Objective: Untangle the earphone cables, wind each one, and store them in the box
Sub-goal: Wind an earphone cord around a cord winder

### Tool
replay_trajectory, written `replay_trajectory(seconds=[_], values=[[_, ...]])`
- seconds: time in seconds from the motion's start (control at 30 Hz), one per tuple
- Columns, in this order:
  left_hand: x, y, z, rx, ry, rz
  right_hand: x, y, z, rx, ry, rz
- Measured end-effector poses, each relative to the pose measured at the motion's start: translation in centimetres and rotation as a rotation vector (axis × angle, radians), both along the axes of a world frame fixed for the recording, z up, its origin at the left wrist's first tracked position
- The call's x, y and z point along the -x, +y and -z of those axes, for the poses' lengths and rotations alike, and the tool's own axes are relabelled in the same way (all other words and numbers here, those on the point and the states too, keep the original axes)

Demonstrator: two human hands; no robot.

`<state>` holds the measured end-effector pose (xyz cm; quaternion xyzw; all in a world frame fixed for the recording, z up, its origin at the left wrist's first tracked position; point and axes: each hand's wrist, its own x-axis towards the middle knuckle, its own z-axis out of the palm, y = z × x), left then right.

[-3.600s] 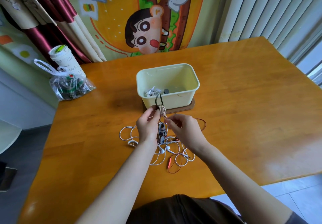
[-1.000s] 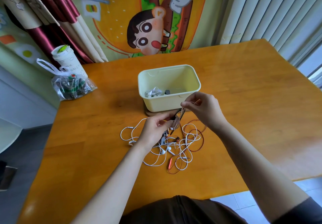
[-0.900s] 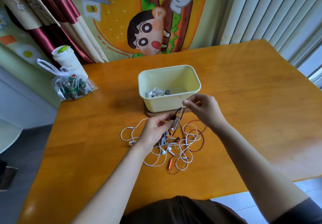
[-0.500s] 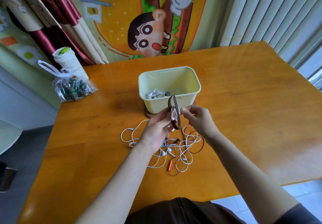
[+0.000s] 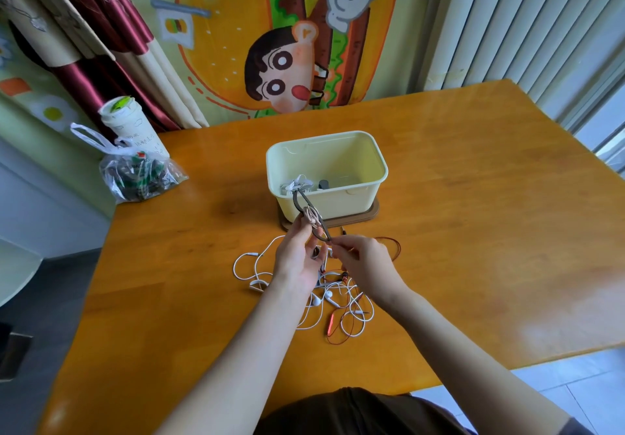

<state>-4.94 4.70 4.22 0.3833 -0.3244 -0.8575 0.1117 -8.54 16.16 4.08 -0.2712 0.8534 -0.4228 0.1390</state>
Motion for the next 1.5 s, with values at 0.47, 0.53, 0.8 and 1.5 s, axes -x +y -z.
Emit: replay_trajectory(seconds=[0.47, 0.53, 0.8, 1.5], values=[[0.4, -0.2, -0.2, 0.293, -0.082, -0.115, -0.3, -0.2, -1.7, 0.070, 0.201, -0.022], [0.3, -0.1, 0.0, 0.397, -0.106, -0.106, -0.4, -0.2, -1.9, 0.141, 0.187, 0.004], [-1.0, 0.7, 0.1, 0.878, -0.051, 0.046, 0.2, 0.0, -2.3, 0.302, -0.046, 0.091], [-1.8, 1.6, -1.1, 0.927, 0.009, 0.104, 0.0, 0.6, -1.6, 0.426, -0.010, 0.281]])
